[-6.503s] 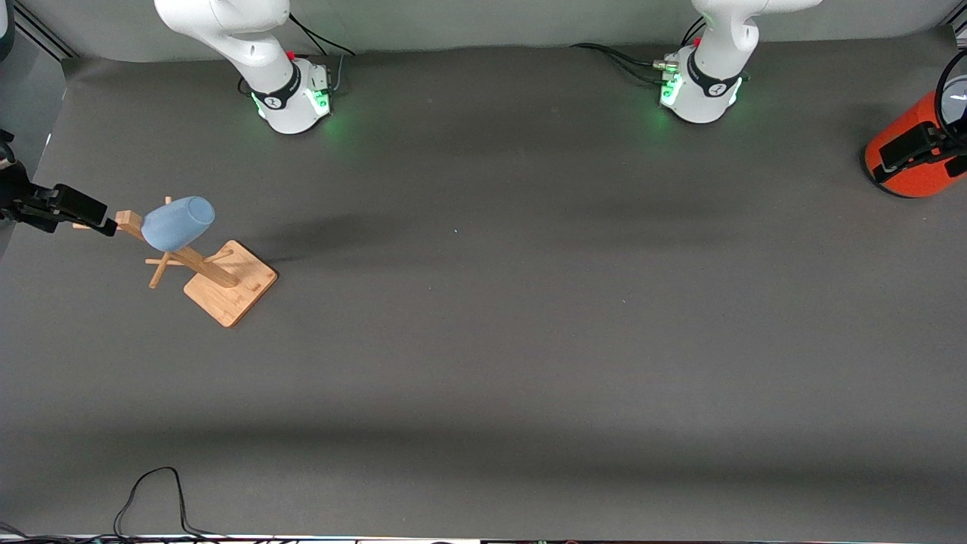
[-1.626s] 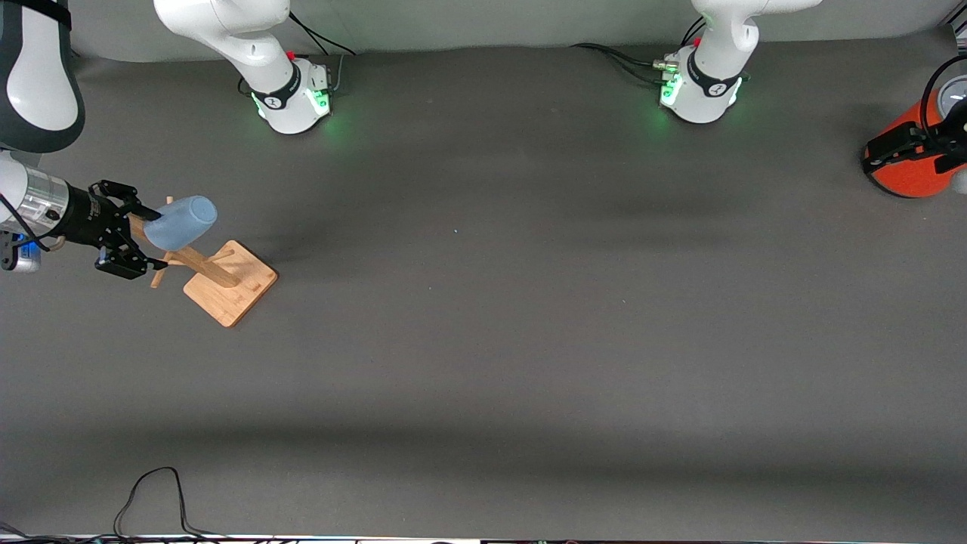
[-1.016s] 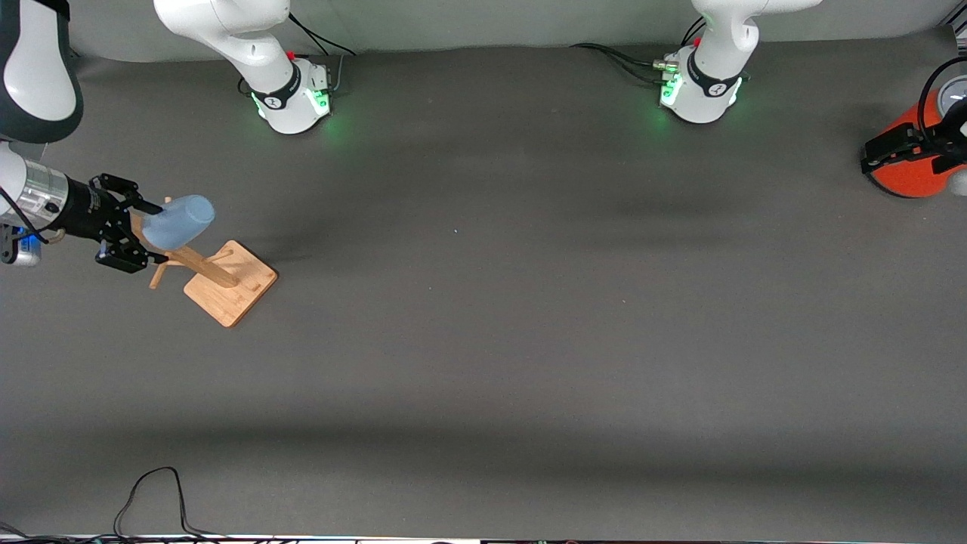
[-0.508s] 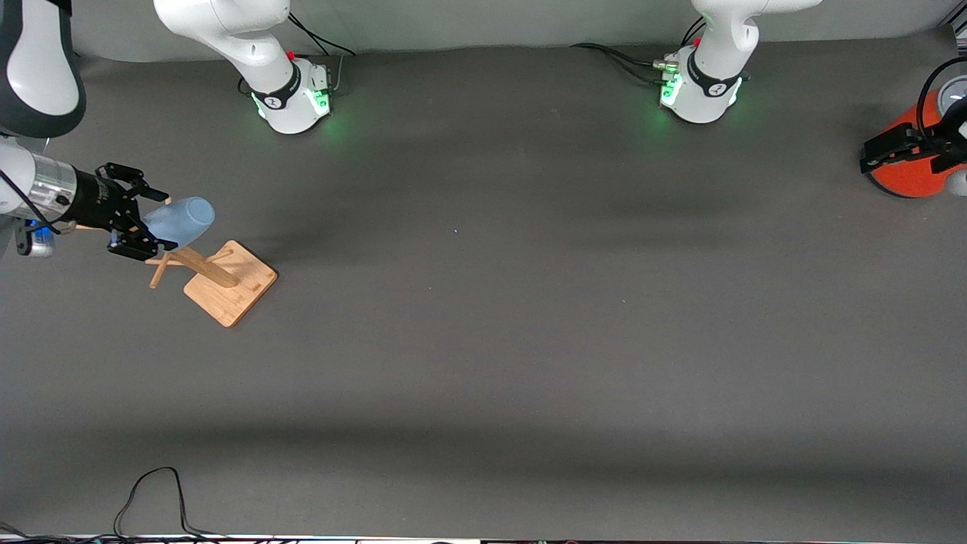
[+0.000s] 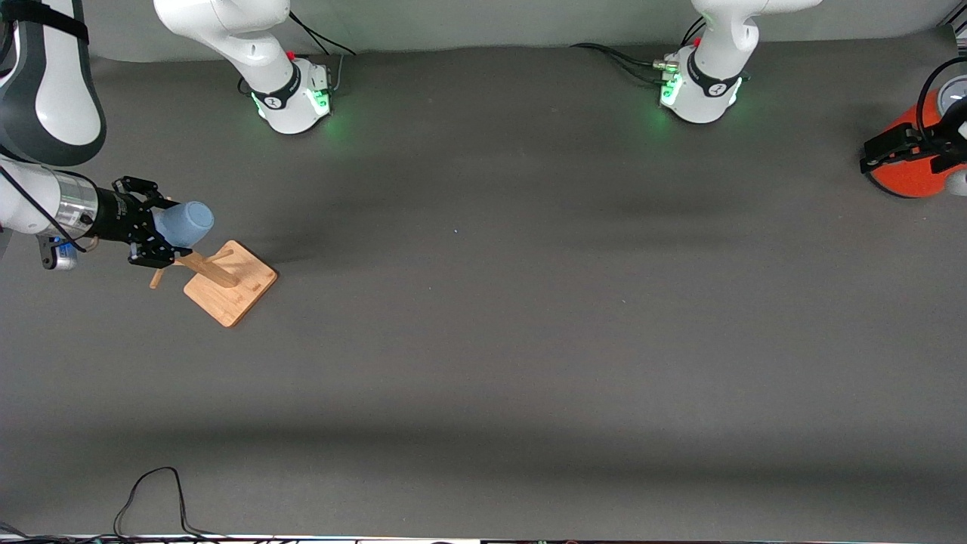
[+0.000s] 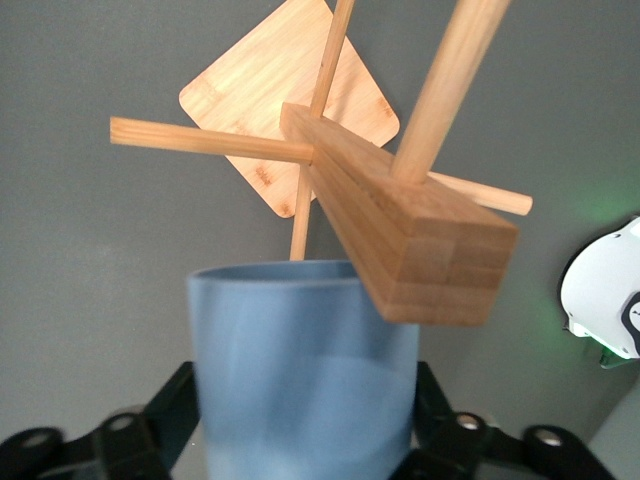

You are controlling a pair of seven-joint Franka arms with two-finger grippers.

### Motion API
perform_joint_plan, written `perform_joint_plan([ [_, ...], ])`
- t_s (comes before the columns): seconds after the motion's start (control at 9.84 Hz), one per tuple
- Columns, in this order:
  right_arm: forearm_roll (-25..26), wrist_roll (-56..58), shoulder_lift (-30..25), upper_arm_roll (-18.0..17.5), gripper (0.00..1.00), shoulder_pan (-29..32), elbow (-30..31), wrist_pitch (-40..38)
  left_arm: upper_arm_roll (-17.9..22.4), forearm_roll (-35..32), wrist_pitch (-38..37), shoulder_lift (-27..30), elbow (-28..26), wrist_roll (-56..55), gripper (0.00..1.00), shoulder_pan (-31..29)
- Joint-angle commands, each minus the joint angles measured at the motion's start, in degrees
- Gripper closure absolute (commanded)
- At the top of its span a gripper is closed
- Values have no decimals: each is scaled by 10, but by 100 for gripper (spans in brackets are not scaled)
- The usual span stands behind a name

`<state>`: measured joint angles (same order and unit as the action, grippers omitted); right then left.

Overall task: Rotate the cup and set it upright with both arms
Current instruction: 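Close the right gripper on the blue cup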

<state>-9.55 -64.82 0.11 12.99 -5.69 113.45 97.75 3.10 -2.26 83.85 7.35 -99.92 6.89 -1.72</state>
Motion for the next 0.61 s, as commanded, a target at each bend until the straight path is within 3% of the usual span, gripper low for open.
perform_joint_plan([
  [0.0,-10,-2,1,-1,32,-3,-2,6,0,-8,-8,5,-1,-3,0,2],
  [0.2,-10,14,1,-2,44,-3,-3,4,0,-8,-8,5,-1,-3,0,2],
  [0.51,-10,15,1,-2,47,-3,-7,2,0,-8,-7,5,-1,-3,0,2],
])
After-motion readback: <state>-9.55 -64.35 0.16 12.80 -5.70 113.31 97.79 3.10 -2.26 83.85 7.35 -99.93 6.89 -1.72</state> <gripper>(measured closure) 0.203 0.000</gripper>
